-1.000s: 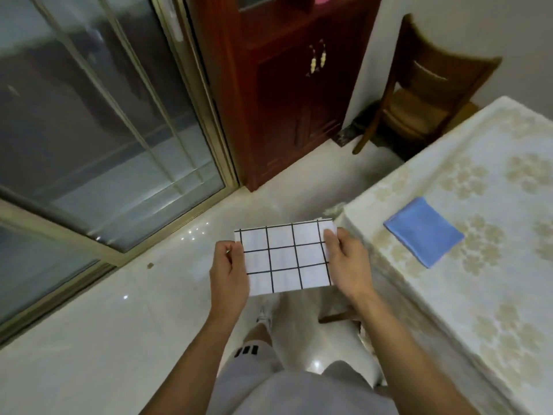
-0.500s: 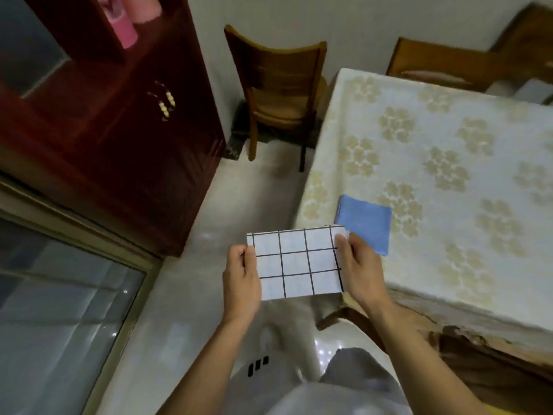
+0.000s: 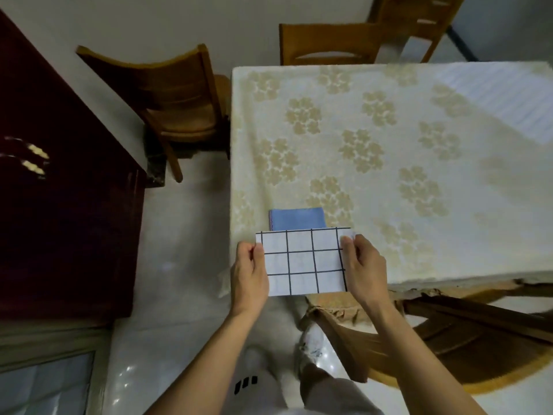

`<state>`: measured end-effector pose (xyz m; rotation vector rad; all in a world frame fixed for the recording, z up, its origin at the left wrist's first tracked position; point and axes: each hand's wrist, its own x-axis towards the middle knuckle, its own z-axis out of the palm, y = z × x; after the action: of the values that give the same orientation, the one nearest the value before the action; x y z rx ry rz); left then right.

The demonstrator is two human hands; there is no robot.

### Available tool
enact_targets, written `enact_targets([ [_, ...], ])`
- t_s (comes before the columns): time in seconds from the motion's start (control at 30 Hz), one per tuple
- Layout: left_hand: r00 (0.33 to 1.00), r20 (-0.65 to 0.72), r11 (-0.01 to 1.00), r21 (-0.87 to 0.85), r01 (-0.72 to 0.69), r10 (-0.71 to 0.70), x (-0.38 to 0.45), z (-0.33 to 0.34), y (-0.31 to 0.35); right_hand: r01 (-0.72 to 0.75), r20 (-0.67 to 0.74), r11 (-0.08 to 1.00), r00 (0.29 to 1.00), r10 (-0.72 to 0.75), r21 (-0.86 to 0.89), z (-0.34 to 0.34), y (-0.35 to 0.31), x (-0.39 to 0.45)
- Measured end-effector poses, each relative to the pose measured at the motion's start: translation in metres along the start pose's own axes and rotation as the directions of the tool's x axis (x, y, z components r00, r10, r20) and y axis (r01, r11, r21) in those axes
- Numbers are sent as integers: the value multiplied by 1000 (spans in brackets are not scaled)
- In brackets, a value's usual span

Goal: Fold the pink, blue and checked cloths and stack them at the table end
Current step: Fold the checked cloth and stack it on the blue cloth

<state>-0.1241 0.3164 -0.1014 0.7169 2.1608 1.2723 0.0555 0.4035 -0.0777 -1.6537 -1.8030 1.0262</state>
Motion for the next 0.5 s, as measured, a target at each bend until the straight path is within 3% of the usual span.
enact_targets([
  [0.5, 988, -108, 972, 193, 131, -112, 85, 90, -32, -128, 98, 983, 985, 141, -128, 54, 57, 112],
])
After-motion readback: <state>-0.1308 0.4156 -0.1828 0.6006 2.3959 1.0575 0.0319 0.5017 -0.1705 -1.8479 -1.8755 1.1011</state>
